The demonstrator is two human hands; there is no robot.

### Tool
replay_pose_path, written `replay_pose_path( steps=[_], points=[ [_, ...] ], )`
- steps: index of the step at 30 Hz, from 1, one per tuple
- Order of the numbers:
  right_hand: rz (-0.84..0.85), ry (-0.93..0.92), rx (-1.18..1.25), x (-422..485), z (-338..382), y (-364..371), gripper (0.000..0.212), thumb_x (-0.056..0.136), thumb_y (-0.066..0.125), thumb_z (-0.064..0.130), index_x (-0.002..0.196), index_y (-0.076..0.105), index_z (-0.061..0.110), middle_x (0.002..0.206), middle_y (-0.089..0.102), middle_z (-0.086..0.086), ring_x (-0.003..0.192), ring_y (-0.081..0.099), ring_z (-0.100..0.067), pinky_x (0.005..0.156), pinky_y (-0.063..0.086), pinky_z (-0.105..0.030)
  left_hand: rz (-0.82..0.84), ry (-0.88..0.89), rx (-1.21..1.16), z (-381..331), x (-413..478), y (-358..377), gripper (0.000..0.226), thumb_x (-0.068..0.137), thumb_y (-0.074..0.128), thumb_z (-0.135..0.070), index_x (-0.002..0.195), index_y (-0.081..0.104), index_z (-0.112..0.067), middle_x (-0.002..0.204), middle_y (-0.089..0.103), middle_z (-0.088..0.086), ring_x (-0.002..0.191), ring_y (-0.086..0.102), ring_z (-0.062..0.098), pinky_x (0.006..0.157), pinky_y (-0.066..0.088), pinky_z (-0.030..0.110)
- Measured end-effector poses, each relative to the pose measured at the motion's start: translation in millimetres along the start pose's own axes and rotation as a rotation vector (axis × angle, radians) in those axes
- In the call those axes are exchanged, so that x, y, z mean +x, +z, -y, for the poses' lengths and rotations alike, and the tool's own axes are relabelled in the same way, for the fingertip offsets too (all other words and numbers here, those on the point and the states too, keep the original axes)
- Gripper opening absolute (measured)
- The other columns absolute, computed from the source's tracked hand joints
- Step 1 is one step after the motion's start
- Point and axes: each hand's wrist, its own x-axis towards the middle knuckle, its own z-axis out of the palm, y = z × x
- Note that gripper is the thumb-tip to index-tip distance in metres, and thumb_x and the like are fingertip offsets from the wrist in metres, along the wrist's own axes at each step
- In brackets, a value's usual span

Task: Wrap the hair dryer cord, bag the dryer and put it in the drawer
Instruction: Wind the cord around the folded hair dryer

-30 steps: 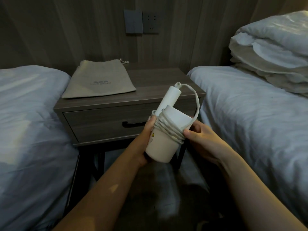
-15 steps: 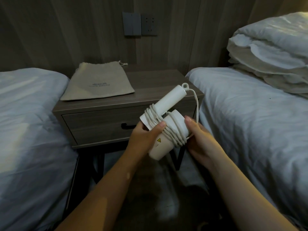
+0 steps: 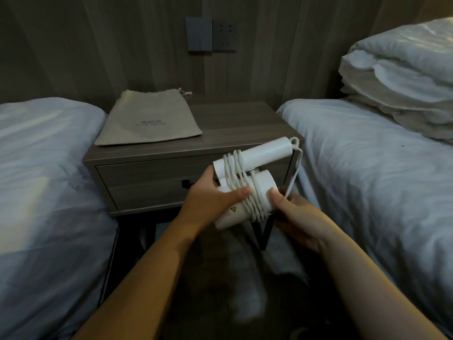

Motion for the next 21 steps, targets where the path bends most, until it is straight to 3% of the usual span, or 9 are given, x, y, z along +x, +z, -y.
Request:
replay_pose_path(
  steps=[3, 4, 6, 8, 10, 12, 14, 17, 21],
  points=[
    [-0.396, -0.286, -0.304, 3, 15, -6, 0.088, 0.082, 0.068, 0.03, 0.149, 0.013, 0.016, 0.144, 0.041, -0.002, 0.129, 0.044, -0.014, 0.1, 0.04, -0.023, 0.028, 0.003, 0.168, -4, 1, -16, 0.06, 0.038, 0.073, -0.063, 0.092, 0.048, -0.056, 0.094, 0.061, -0.022, 0.087, 0.059, -0.001, 0.067, 0.049, 0.023],
    [-0.47, -0.403, -0.428, 3, 20, -10, 0.092, 0.08, 0.07, 0.028, 0.149, 0.011, 0.016, 0.149, 0.033, -0.003, 0.135, 0.034, -0.013, 0.105, 0.032, -0.022, 0.057, -0.001, 0.227, -5, 0, -21, 0.061, 0.037, 0.073, -0.063, 0.093, 0.048, -0.057, 0.093, 0.061, -0.022, 0.085, 0.059, 0.0, 0.067, 0.051, 0.025],
    [-0.435, -0.589, -0.774, 1, 26, -19, 0.082, 0.078, 0.071, 0.034, 0.145, 0.028, 0.016, 0.148, 0.036, -0.004, 0.137, 0.031, -0.015, 0.111, 0.026, -0.028, 0.11, 0.005, 0.332, -4, -1, -25, 0.067, 0.037, 0.072, -0.064, 0.099, 0.048, -0.055, 0.093, 0.061, -0.02, 0.084, 0.06, 0.002, 0.068, 0.054, 0.029],
    [-0.254, -0.586, -1.079, 0, 28, -24, 0.057, 0.074, 0.066, 0.054, 0.122, 0.058, 0.024, 0.122, 0.061, 0.0, 0.118, 0.052, -0.015, 0.102, 0.04, -0.034, 0.157, 0.025, 0.421, -4, -1, -25, 0.074, 0.037, 0.07, -0.066, 0.105, 0.046, -0.052, 0.095, 0.06, -0.02, 0.087, 0.058, 0.002, 0.075, 0.055, 0.036],
    [-0.157, -0.438, -1.229, -3, 27, -22, 0.039, 0.065, 0.06, 0.07, 0.087, 0.061, 0.037, 0.083, 0.066, 0.015, 0.081, 0.059, -0.002, 0.073, 0.047, -0.019, 0.233, 0.042, 0.499, -4, -1, -24, 0.077, 0.038, 0.068, -0.068, 0.109, 0.042, -0.054, 0.1, 0.059, -0.02, 0.091, 0.057, 0.003, 0.08, 0.053, 0.038],
    [-0.112, -0.31, -1.265, -5, 25, -20, 0.049, 0.056, 0.057, 0.076, 0.079, 0.063, 0.033, 0.071, 0.065, 0.013, 0.068, 0.059, 0.002, 0.06, 0.047, -0.019, 0.297, 0.064, 0.55, -2, -2, -24, 0.077, 0.04, 0.068, -0.069, 0.111, 0.041, -0.055, 0.104, 0.059, -0.021, 0.094, 0.057, 0.002, 0.083, 0.052, 0.038],
    [-0.047, -0.264, -1.234, -4, 21, -19, 0.057, 0.053, 0.059, 0.075, 0.084, 0.067, 0.028, 0.076, 0.069, 0.009, 0.07, 0.062, 0.0, 0.064, 0.053, -0.026, 0.343, 0.082, 0.546, 1, -4, -24, 0.073, 0.041, 0.07, -0.068, 0.108, 0.043, -0.055, 0.104, 0.06, -0.022, 0.096, 0.057, 0.0, 0.085, 0.052, 0.037],
    [-0.006, -0.274, -1.094, -4, 18, -15, 0.04, 0.056, 0.067, 0.064, 0.077, 0.068, 0.03, 0.067, 0.067, 0.01, 0.062, 0.061, 0.003, 0.055, 0.049, -0.018, 0.389, 0.09, 0.498, 3, -3, -25, 0.069, 0.045, 0.073, -0.064, 0.107, 0.047, -0.054, 0.106, 0.06, -0.023, 0.098, 0.057, -0.001, 0.087, 0.052, 0.037],
    [-0.162, -0.265, -0.852, 1, 10, -11, 0.025, 0.06, 0.076, 0.05, 0.067, 0.071, 0.027, 0.051, 0.063, 0.01, 0.046, 0.056, 0.003, 0.04, 0.04, -0.013, 0.244, 0.103, 0.389, -1, 3, -28, 0.103, 0.039, 0.075, -0.066, 0.13, 0.03, -0.054, 0.119, 0.049, -0.021, 0.103, 0.052, 0.001, 0.087, 0.048, 0.031]
  ],
)
